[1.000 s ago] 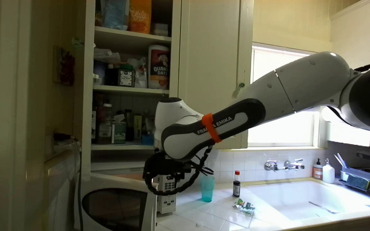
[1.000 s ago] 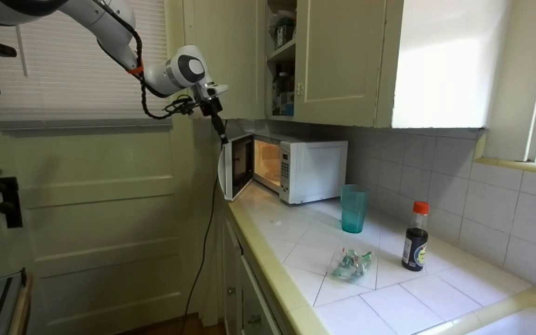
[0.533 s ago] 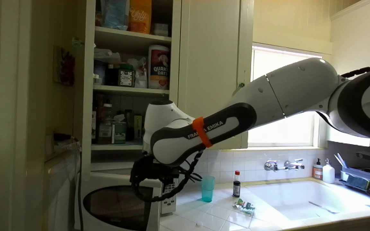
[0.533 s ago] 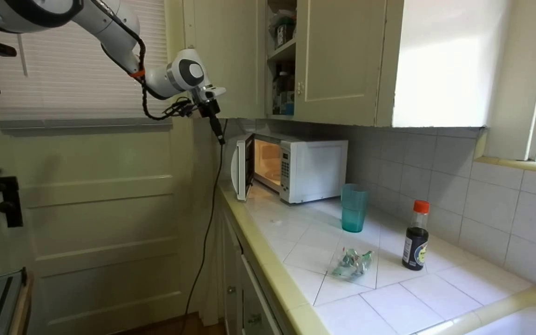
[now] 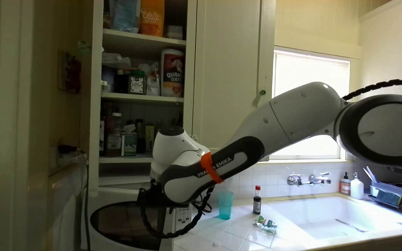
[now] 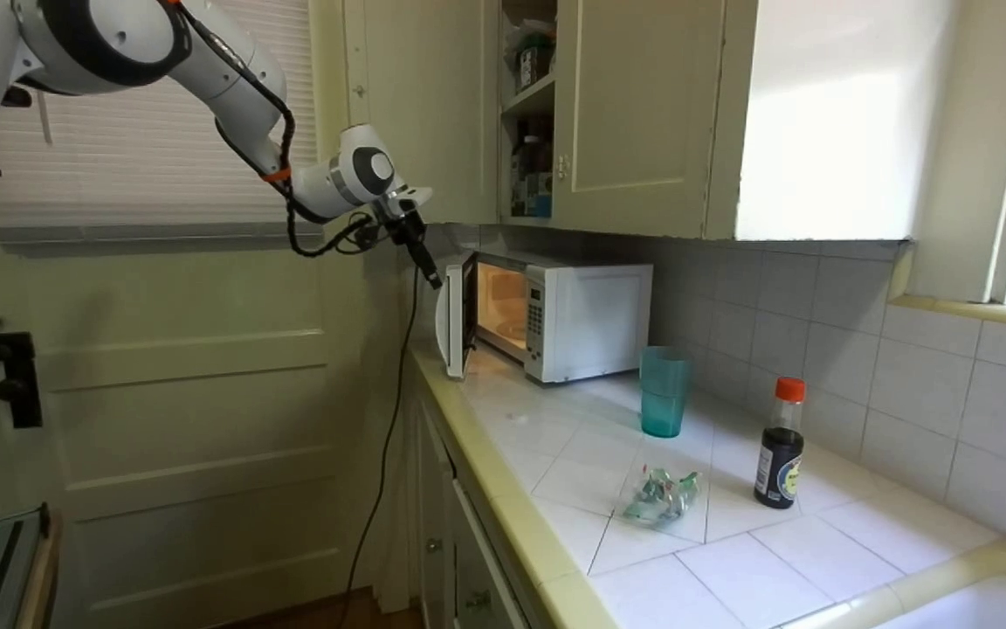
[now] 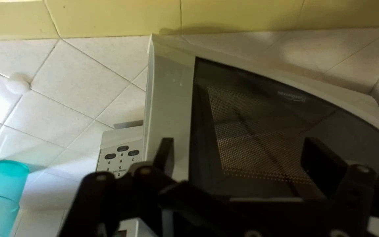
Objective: Close the microwave door.
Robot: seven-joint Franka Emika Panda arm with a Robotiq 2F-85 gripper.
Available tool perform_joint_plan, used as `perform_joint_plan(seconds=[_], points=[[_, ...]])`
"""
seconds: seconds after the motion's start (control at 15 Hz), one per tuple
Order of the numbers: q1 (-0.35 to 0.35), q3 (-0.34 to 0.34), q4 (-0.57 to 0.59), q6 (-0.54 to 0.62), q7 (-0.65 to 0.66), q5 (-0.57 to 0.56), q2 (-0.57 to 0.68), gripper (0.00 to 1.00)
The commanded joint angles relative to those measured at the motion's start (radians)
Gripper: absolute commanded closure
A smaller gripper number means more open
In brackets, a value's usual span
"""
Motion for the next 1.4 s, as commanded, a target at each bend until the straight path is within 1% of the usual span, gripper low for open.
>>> perform_joint_plan(seconds=[0.0, 0.13, 0.27, 0.33, 0.4, 0.47, 0.53, 0.67, 0.73, 0.8, 0.87, 1.0, 1.13, 1.27, 1.33], points=[[0.040, -0.066, 0.097, -0.002, 0.019, -0.084, 0.093, 0.00], [0.048, -0.103, 0.145, -0.025, 0.003, -0.123, 0.134, 0.00], [0.024, -0.111, 0.211, -0.045, -0.068, -0.119, 0.188, 0.00], [-0.011, -0.076, 0.242, -0.028, -0.153, -0.059, 0.212, 0.00], [-0.071, 0.003, 0.251, 0.015, -0.265, 0.021, 0.225, 0.00], [0.012, -0.096, 0.178, -0.001, -0.140, -0.040, 0.169, 0.00], [-0.008, -0.075, 0.200, 0.007, -0.203, 0.001, 0.187, 0.00], [-0.027, -0.055, 0.227, 0.009, -0.250, 0.031, 0.206, 0.00], [-0.008, -0.085, 0.236, 0.008, -0.226, -0.008, 0.208, 0.00], [-0.004, -0.098, 0.243, 0.021, -0.222, -0.016, 0.212, 0.00], [0.016, -0.137, 0.254, 0.023, -0.193, -0.045, 0.214, 0.00], [0.033, -0.189, 0.284, 0.026, -0.163, -0.080, 0.228, 0.00], [0.024, -0.209, 0.340, 0.006, -0.198, -0.094, 0.259, 0.00], [-0.010, -0.197, 0.406, 0.018, -0.264, -0.068, 0.299, 0.00], [-0.015, -0.202, 0.442, 0.006, -0.285, -0.064, 0.321, 0.00]])
